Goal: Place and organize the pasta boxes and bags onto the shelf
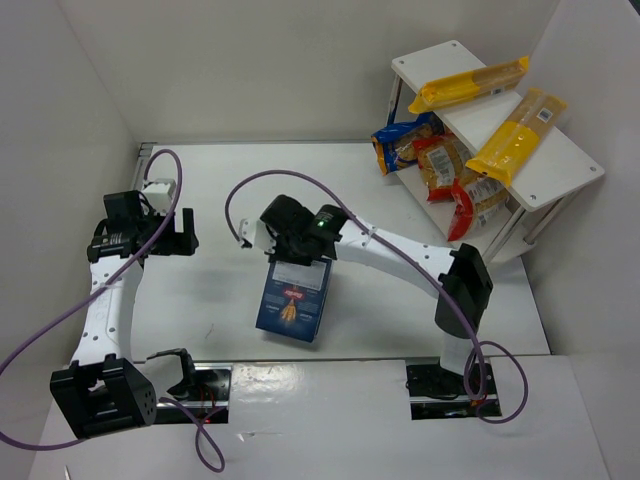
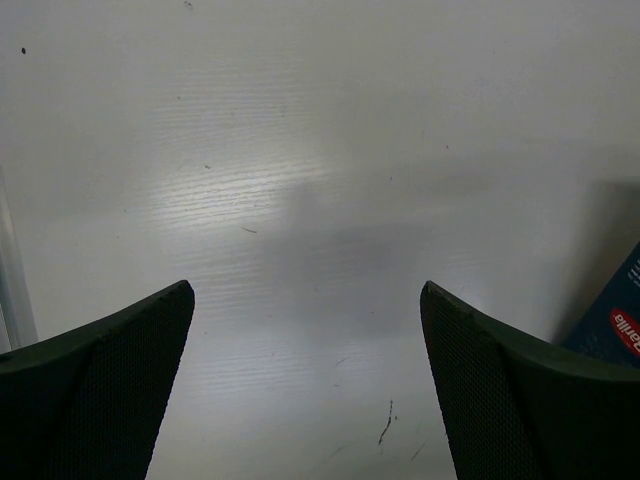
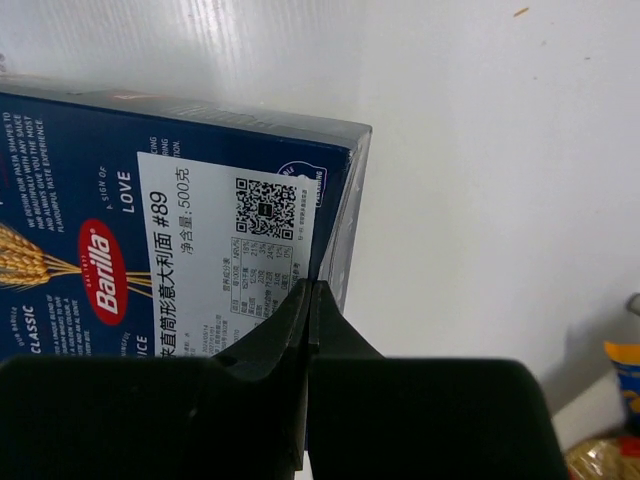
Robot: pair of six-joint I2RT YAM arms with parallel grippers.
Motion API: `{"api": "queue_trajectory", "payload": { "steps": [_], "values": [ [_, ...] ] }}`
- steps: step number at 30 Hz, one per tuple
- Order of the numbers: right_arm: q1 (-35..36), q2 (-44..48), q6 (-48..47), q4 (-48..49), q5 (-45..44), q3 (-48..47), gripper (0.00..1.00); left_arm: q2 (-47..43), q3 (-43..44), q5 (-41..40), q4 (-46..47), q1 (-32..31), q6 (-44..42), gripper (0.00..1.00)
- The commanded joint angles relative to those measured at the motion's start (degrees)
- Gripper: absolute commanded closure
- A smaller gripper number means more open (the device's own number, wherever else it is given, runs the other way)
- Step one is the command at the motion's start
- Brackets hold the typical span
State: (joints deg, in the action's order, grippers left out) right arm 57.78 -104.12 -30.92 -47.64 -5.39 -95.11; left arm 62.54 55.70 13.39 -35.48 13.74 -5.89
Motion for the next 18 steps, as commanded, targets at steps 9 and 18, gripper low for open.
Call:
{"api": "queue_trajectory", "payload": {
  "steps": [9,18],
  "values": [
    [1.1,4.4,-2.1,7.0,-22.6,-1.8,1.0,-1.0,-0.4,1.6,1.2,0.3,-0.8,0.01],
    [0.6,6.1,-7.2,17.4,-38.0,2.5,1.0,-0.5,-0.4,1.6,1.2,0.3,-0.8,0.01]
  ]
}}
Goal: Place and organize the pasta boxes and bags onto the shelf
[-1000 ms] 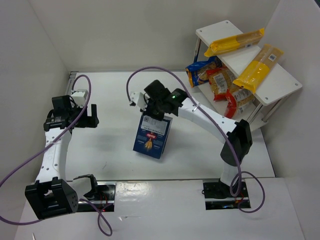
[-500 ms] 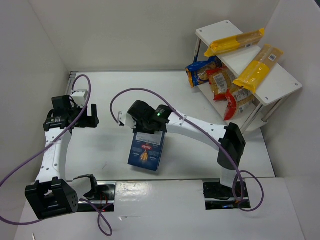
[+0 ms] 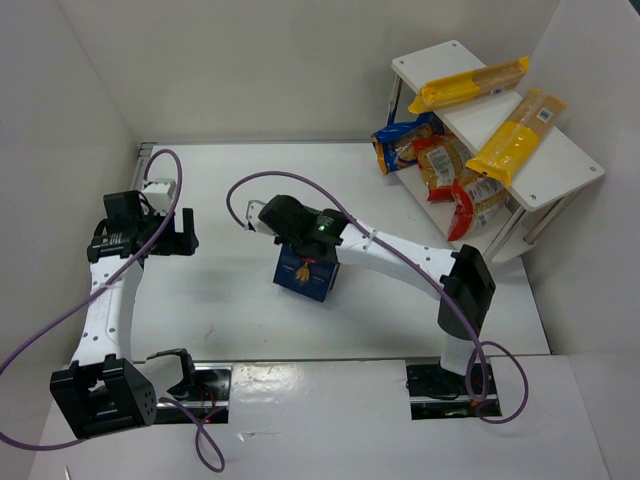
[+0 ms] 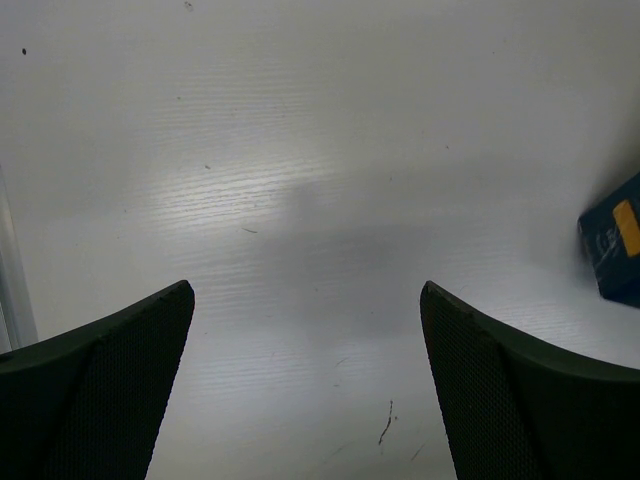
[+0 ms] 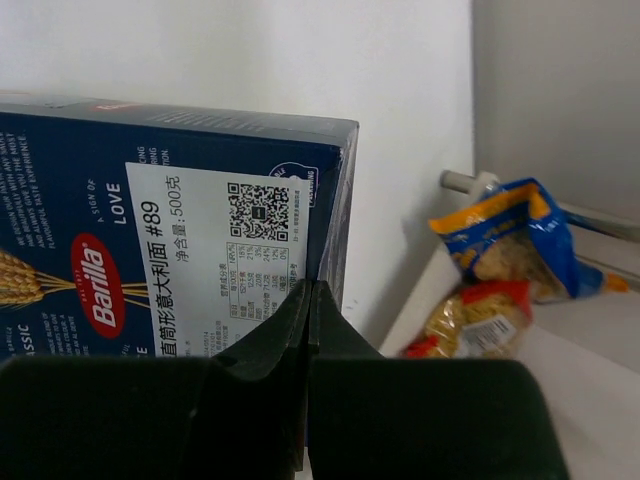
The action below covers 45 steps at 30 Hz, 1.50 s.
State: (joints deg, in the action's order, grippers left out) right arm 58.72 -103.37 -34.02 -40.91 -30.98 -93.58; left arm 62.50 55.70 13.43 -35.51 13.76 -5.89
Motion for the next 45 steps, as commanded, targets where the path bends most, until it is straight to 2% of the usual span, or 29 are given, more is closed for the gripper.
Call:
{"api": "queue_trajectory", "payload": {
  "steps": [1,7,13,16,21,27,32,34,37,41,42,45],
  "values": [
    [-0.4,5.4,-4.6,11.5,-14.5,0.9,1.0,-0.4,-0.4,1.5,1.2,0.3,-0.8,0.01],
    [-0.4,5.4,-6.5,15.1,-18.7,2.2,1.0,-0.4,-0.4,1.5,1.2,0.8,-0.8,0.01],
    [0.7,5.9,-3.2,6.7,-9.9,0.4,1.0,-0.4,-0.4,1.5,1.2,1.9,-0.8,0.01],
    [3.6,5.9,-2.6,3.2,-7.2,4.0,1.0,-0.4,-0.4,1.5,1.2,1.9,-0.8,0.01],
    [4.7,5.9,0.7,-0.9,1.3,4.5,0.99,-0.4,-0.4,1.5,0.7,1.9,-0.8,0.01],
    [4.7,5.9,1.2,-2.2,5.0,4.0,0.4,-0.4,-0.4,2.0,0.7,1.9,-0.8,0.01],
    [4.7,7.0,2.4,-2.7,6.8,0.7,0.03,0.1,-0.4,2.0,0.7,1.9,-0.8,0.01],
    [4.7,7.0,2.4,-3.8,8.0,-1.9,0.0,0.1,-0.4,2.0,0.7,1.9,-1.3,0.01],
    [0.4,7.5,3.6,-4.6,14.4,-4.9,0.0,0.1,-0.4,2.6,0.7,1.9,-1.3,0.01],
    [-10.7,8.6,4.9,-6.1,29.2,-6.3,0.0,0.1,-0.4,2.6,0.7,1.9,-1.3,0.01],
    [-16.6,8.6,4.9,-6.7,37.4,-7.1,0.0,0.1,-0.4,2.6,0.7,1.9,-1.3,0.01],
    [-23.7,8.6,4.9,-8.7,45.6,-7.8,0.0,0.1,-0.4,2.6,0.7,1.9,-1.3,0.01]
  ]
}}
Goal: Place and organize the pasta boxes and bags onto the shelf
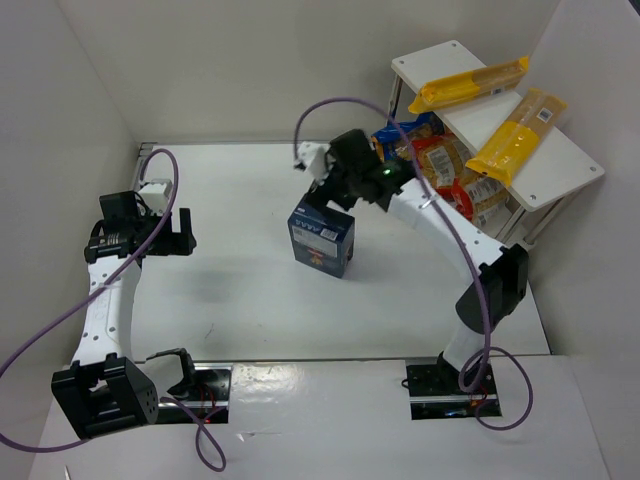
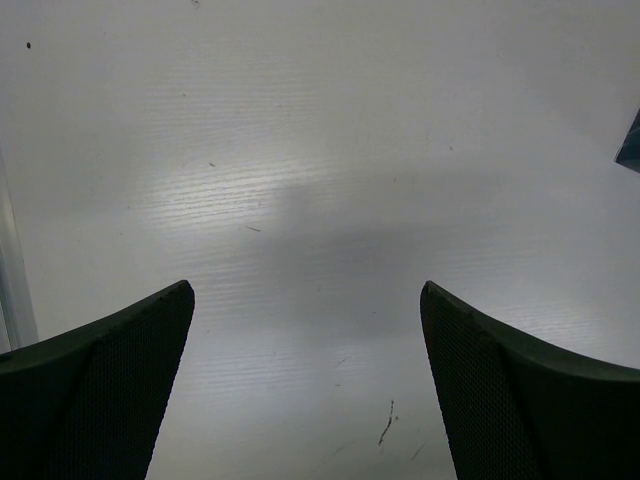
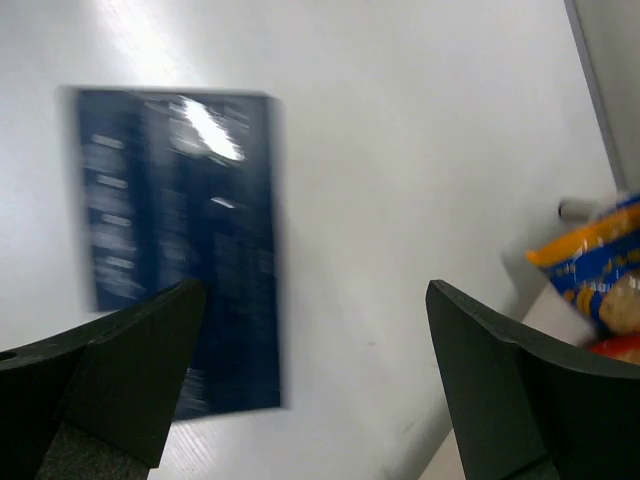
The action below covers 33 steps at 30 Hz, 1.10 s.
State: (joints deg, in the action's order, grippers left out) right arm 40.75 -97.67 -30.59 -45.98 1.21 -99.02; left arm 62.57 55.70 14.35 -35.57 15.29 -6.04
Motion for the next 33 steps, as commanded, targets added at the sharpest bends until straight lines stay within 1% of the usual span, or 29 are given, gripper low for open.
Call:
{"api": "queue_trajectory", "payload": {
  "steps": [1,5,6,14,20,25,27,33],
  "values": [
    [-5.8,3.5,1.0,-4.1,13.4,-1.4,0.0,0.0,-0.4,2.3,0.8,0.4,-1.2,0.01],
    [-5.8,4.9,0.4,-3.1,12.8,2.4,0.0,0.0,-0.4,2.3,0.2,0.4,-1.7,0.01],
    [-5.8,4.9,0.4,-3.1,14.2,3.0,0.0,0.0,-0.4,2.3,0.2,0.4,-1.7,0.01],
    [-5.8,5.4,0.4,-3.6,15.5,3.0,0.0,0.0,-0.4,2.8,0.2,0.4,-1.7,0.01],
    [-5.8,4.9,0.4,-2.2,15.5,7.2,0.0,-0.5,-0.4,2.8,0.2,0.4,-1.7,0.01],
    [-5.8,3.8,-0.1,-2.2,17.1,7.2,0.0,-0.5,-0.4,2.8,0.2,0.4,-1.7,0.01],
    [-5.8,3.3,-0.1,-3.3,18.9,5.8,0.0,-0.5,-0.4,3.3,0.2,0.4,-1.7,0.01],
    [-5.8,2.7,-0.1,-4.5,20.1,3.7,0.0,-0.5,-0.4,3.3,0.2,0.4,-1.7,0.01]
  ]
}}
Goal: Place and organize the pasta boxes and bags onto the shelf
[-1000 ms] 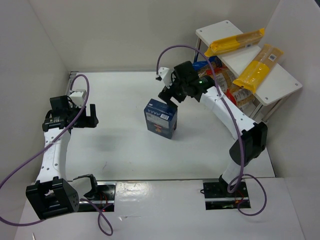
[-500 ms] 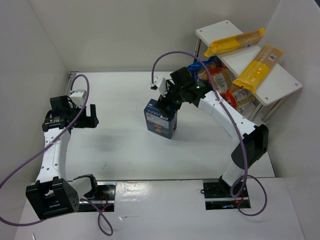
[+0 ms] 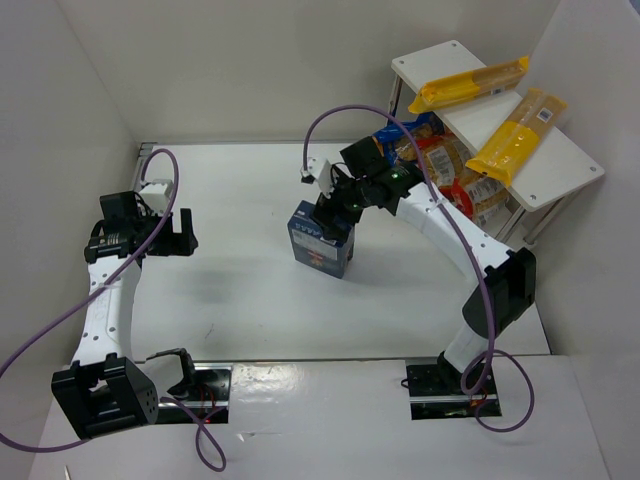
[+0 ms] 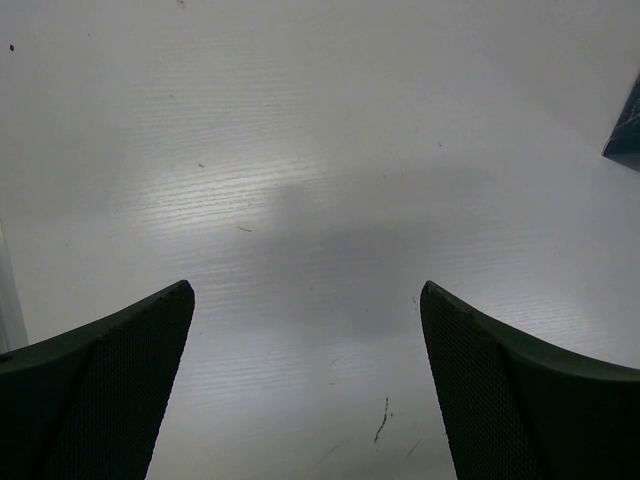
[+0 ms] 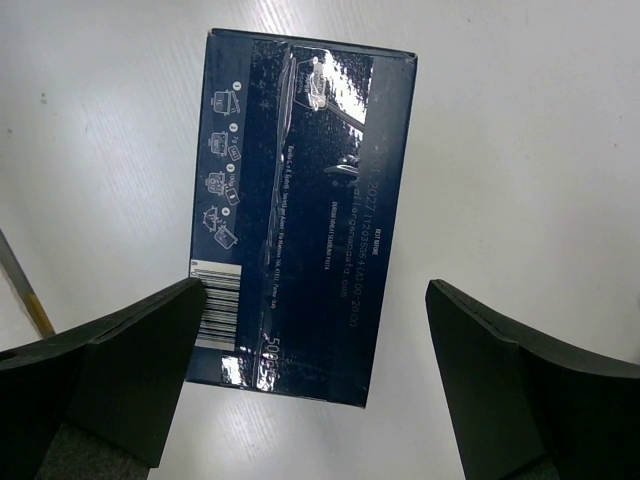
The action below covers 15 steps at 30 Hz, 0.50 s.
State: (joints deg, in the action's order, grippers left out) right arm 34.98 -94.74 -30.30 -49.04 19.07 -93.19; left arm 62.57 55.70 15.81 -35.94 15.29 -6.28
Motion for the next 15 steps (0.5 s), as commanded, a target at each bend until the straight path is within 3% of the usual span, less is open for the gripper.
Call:
{"api": "queue_trajectory", "payload": {
  "steps": [1,15],
  "values": [
    [0.0,-0.8,-0.4,-1.4,2.3,-2.8,0.0,-0.5,-0.4,1.9,0.6,0.4,-1.5,0.01],
    [1.8,-2.6,-0.4,-3.1,4.1,-5.1,0.0,-0.5,-0.4,1.9,0.6,0.4,-1.5,0.01]
  ]
}}
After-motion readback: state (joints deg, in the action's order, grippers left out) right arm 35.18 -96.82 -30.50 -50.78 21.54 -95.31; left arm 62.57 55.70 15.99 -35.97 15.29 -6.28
